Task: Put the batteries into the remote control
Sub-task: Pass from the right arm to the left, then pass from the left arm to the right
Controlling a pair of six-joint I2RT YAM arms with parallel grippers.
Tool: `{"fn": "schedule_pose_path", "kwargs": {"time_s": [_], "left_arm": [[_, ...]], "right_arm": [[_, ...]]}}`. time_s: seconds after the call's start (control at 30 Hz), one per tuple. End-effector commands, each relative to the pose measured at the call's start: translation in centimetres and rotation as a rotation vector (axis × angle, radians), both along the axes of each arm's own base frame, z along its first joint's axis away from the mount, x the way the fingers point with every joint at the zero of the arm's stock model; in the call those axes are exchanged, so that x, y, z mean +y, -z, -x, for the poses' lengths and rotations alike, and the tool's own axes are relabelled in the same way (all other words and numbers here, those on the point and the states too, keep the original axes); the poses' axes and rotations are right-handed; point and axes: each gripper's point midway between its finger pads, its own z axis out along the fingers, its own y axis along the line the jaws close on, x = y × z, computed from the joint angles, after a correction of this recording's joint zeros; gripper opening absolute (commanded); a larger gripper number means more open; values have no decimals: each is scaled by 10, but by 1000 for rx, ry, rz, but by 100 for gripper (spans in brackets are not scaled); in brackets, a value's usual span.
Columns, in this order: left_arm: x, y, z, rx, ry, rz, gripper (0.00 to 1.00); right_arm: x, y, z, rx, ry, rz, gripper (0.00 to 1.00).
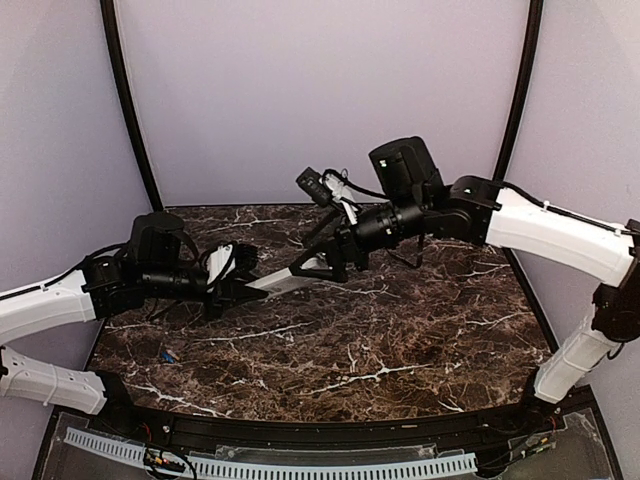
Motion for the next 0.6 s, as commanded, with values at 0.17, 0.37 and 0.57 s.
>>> {"fn": "schedule_pose_path", "kwargs": {"time_s": [0.17, 0.37, 0.57], "left_arm": [[-3, -27, 37, 175, 102, 146, 0], [-2, -22, 39, 193, 111, 129, 0], [-4, -23, 38, 204, 108, 123, 0]], "right_arm": [[-14, 11, 2, -173, -32, -25, 77], [-6, 11, 7, -154, -67, -46, 54], [2, 18, 12, -125, -107, -29, 26]]}}
